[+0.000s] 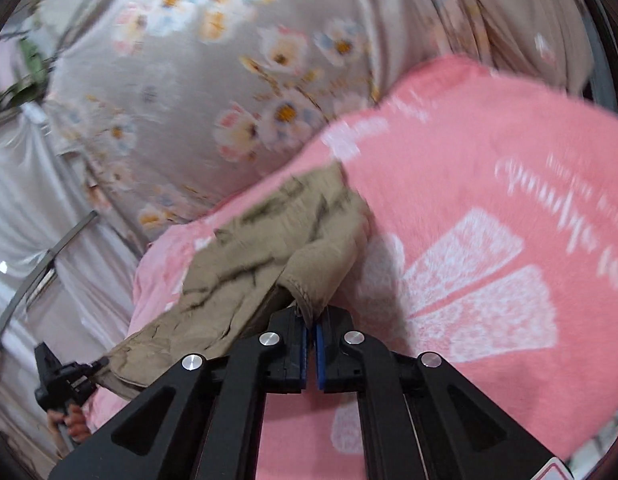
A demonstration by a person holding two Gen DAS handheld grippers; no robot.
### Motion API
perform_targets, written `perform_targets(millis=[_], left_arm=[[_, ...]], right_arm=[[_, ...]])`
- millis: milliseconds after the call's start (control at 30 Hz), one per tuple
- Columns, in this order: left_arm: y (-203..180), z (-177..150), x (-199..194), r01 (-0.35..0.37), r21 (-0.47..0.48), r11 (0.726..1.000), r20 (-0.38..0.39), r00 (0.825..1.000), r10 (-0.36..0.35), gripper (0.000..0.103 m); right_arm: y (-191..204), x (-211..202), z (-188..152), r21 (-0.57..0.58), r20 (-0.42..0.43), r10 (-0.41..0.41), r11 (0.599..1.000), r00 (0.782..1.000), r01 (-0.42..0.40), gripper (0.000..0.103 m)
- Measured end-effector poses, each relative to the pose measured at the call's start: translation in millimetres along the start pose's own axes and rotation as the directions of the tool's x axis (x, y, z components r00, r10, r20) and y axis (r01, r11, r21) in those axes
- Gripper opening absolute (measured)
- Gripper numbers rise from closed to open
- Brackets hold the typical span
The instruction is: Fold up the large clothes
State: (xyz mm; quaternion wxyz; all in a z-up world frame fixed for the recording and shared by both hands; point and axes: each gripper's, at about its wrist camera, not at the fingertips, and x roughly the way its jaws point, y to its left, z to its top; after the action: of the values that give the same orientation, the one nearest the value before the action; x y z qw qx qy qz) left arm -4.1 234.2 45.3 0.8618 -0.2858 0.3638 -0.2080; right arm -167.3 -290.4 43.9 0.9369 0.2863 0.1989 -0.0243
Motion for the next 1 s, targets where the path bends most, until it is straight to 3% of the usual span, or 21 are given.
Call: perform_targets(millis=[167, 300, 400, 467, 500, 600, 733, 900, 1000], left_arm=[[-35, 4, -95, 0.087, 0.061, 0.994, 0.120, 0.988, -0.093, 0.005], [-73, 29, -107, 0.049, 0.157, 0.986, 0.207, 0.975, -0.081, 0.005], [-80, 65, -66, 0.008, 0.156, 0.988, 0.172, 0.985, -0.035, 0.005], [-76, 87, -26, -0.067, 0.147, 0.987, 0.152, 0.987, 0.044, 0.005], [-76, 96, 1, -0.144, 0.170, 0.975, 0.144, 0.982, 0.120, 0.006], [-68, 112, 77, -0.327, 0.222, 0.918, 0.118, 0.944, 0.308, 0.006], [-30, 117, 158, -0.443, 0.203, 0.873, 0.021, 0.893, 0.449, 0.006], [18, 104, 213, -0.461, 0.172, 0.871, -0.079, 0.874, 0.479, 0.007], [19, 94, 229, -0.474, 0.214, 0.854, -0.066, 0.865, 0.497, 0.007]], right_arm=[[46, -79, 28, -0.166, 0.164, 0.074, 0.985, 0.984, -0.047, 0.003], [62, -62, 66, -0.183, 0.194, 0.102, 0.981, 0.976, -0.066, 0.003], [52, -9, 95, -0.127, 0.161, 0.064, 0.991, 0.985, -0.043, 0.003], [42, 35, 109, -0.074, 0.123, 0.031, 0.997, 0.992, -0.023, 0.003], [38, 64, 113, -0.064, 0.103, -0.008, 0.998, 0.995, 0.015, 0.003], [33, 128, 113, -0.086, 0.053, -0.128, 0.988, 0.990, 0.132, 0.003], [14, 205, 100, -0.075, -0.066, -0.237, 0.970, 0.969, 0.232, 0.003], [-11, 255, 80, -0.065, -0.160, -0.294, 0.956, 0.942, 0.287, 0.003], [-21, 275, 61, -0.086, -0.208, -0.318, 0.948, 0.925, 0.306, 0.003]])
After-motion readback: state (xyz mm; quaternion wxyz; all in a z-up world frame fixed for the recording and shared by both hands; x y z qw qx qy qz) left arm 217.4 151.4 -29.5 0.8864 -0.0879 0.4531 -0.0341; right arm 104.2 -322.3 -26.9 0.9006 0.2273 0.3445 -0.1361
